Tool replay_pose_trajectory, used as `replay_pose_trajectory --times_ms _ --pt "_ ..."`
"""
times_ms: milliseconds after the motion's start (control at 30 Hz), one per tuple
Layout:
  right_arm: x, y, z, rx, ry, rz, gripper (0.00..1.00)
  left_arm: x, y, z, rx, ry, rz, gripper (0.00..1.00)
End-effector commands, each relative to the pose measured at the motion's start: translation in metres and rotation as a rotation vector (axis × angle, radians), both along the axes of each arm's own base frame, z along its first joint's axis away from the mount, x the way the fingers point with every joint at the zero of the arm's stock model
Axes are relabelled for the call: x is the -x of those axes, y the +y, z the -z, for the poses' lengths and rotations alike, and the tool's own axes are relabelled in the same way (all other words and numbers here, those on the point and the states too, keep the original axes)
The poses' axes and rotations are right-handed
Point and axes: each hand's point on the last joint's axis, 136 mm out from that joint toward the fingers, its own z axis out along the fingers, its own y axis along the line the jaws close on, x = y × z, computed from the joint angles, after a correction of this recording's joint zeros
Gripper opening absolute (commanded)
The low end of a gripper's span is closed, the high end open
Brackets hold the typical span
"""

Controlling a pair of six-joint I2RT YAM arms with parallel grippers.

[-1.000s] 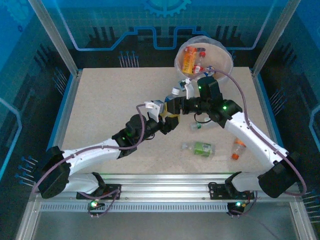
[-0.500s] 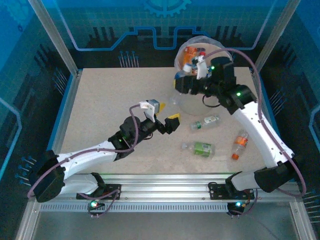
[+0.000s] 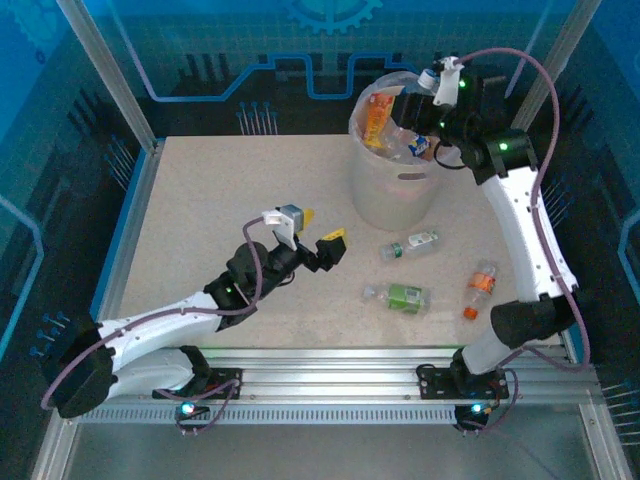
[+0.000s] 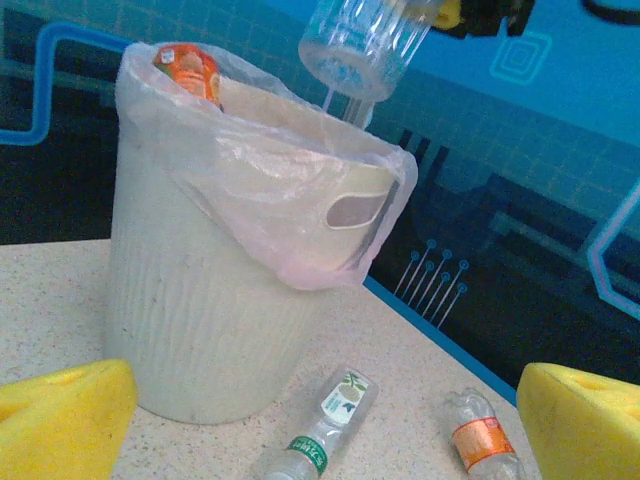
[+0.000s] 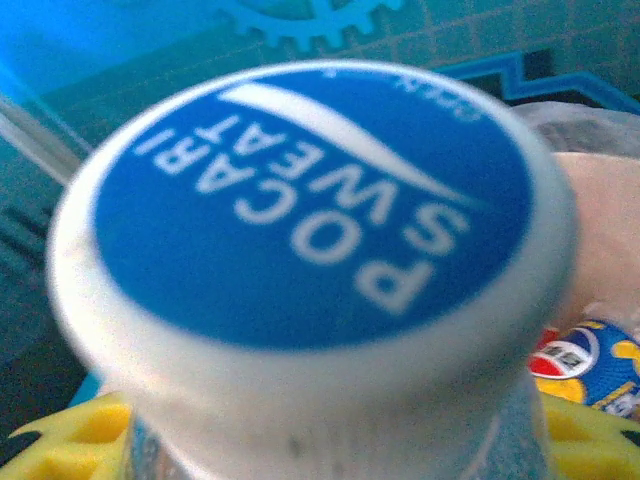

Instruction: Put the plastic bottles in the bin

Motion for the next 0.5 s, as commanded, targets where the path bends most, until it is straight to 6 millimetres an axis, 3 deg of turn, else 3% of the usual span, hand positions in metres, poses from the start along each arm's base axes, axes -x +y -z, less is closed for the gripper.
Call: replay_pose_trajectory --times_ms 0,200,467 --pt "-0.019 -0.022 0.017 0.073 0.063 0.085 0.46 0.0 0.012 0.006 -0.013 0.018 -0.047 0.99" --pt "-0.043 -0.022 0.049 0.098 0.164 0.088 0.47 0.002 0.022 0.011 -0.017 0.043 -0.076 0.99" --pt "-0.054 -0.011 0.094 0.091 0.296 0.042 0.49 0.004 0.03 0.015 -0.022 0.058 -0.099 0.99"
